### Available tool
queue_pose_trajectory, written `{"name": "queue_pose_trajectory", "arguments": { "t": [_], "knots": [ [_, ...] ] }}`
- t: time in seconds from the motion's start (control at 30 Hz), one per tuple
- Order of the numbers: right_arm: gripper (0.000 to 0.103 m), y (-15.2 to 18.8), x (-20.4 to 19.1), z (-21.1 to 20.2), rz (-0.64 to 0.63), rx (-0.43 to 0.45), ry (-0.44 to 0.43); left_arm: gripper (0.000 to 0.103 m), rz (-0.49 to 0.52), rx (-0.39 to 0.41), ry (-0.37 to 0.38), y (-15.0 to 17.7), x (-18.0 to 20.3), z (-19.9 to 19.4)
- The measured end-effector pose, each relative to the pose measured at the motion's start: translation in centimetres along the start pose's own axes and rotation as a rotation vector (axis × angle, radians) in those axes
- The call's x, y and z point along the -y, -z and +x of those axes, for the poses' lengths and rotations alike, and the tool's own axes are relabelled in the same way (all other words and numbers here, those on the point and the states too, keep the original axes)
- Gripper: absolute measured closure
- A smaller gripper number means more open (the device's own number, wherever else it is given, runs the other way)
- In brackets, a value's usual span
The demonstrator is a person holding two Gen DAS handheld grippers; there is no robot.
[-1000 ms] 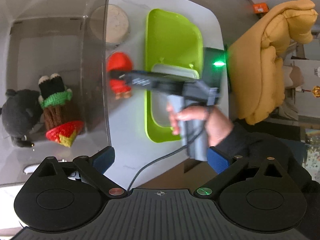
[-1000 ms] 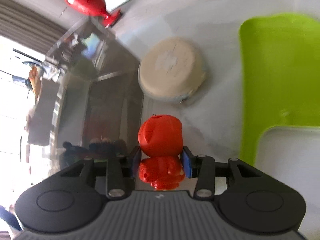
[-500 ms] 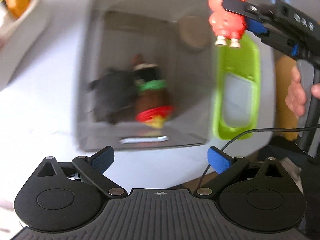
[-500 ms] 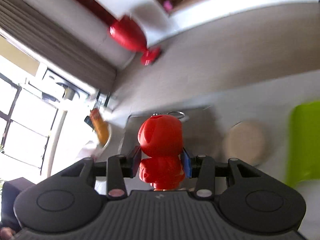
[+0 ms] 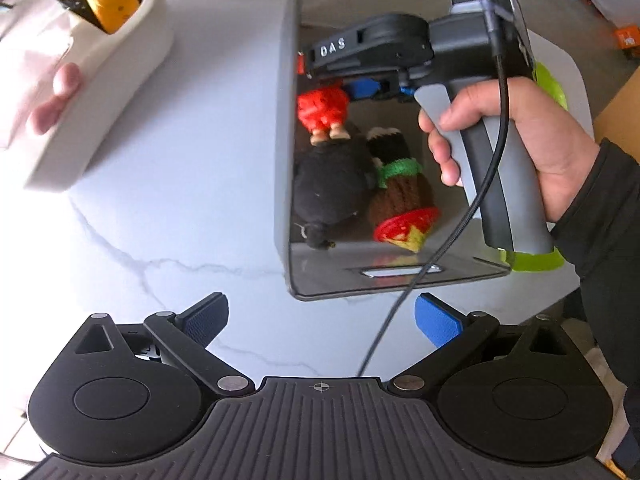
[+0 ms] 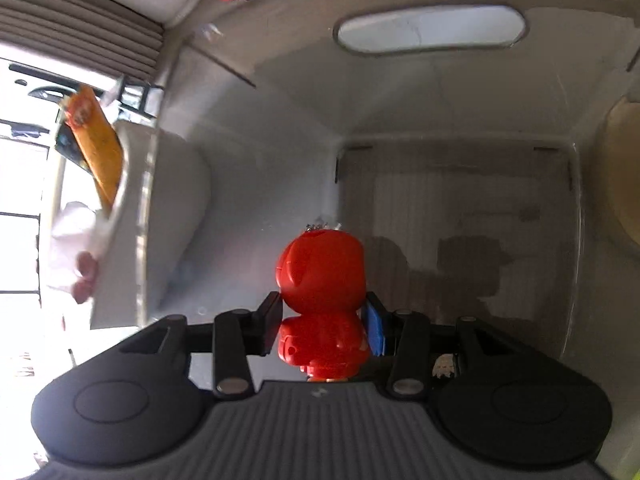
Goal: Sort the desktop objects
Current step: 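Carry the red doll into the grey bin and open the right gripper, then move the right gripper to the round beige container and grasp its rim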
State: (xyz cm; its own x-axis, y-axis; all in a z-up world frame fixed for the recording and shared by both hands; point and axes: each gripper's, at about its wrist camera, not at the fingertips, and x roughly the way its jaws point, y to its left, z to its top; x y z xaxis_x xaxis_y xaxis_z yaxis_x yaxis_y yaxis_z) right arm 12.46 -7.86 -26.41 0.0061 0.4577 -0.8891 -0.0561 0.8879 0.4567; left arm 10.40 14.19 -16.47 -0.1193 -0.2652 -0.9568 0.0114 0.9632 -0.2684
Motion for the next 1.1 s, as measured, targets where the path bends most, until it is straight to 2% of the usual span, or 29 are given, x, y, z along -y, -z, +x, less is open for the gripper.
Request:
{"name": "queue_pose_trajectory", "arguments": {
  "t": [0.1,0.2,0.27,0.5,0.6,0.63,0.73,0.87,0.93,1.03,1.1],
  "knots": [
    [0.056,0.0,-0.1,-0.1,0.010,-0.002,0.001,0.001,-0.012,0.007,-0.006,-0.2,-0.2,-0.2],
    [0.055,0.2,0.6,-1.0,0.032,0.012,-0.036,0.001,-0.011,0.012,-0.021,-0.4,0.1,-0.5],
    [0.050,0.4,1.2,-2.0,0.048,0.023,-0.064,0.001,-0.004,0.014,-0.031,-0.6,0.6,-0.7],
    [0.050,0.9,5.1,-11.6,0.106,0.158,-0.230,0.001,0.053,0.015,-0.073,-1.2,5.2,-0.7],
    [0.042,0.7,7.4,-15.6,0.140,0.247,-0.269,0.001,0.091,0.028,-0.082,-1.6,8.3,-0.6],
    [0.039,0.4,8.3,-16.7,0.153,0.278,-0.272,0.001,0.104,0.033,-0.085,-1.8,9.3,-0.4],
    [0.038,1.7,13.1,-20.8,0.189,0.361,-0.228,0.001,0.138,0.037,-0.087,-2.6,12.8,0.2],
    [0.036,2.8,19.7,-23.4,0.260,0.407,-0.170,0.001,0.162,0.041,-0.086,-3.8,17.6,1.5],
    [0.036,3.2,22.6,-22.9,0.302,0.414,-0.162,0.001,0.146,0.044,-0.059,-4.8,19.9,2.4],
    [0.036,4.1,26.4,-23.3,0.338,0.438,-0.120,0.001,0.058,0.070,0.037,-6.4,22.7,4.0],
    [0.036,4.6,28.1,-23.8,0.351,0.465,-0.094,0.000,-0.061,0.111,0.108,-7.4,24.0,5.5]
  ]
}}
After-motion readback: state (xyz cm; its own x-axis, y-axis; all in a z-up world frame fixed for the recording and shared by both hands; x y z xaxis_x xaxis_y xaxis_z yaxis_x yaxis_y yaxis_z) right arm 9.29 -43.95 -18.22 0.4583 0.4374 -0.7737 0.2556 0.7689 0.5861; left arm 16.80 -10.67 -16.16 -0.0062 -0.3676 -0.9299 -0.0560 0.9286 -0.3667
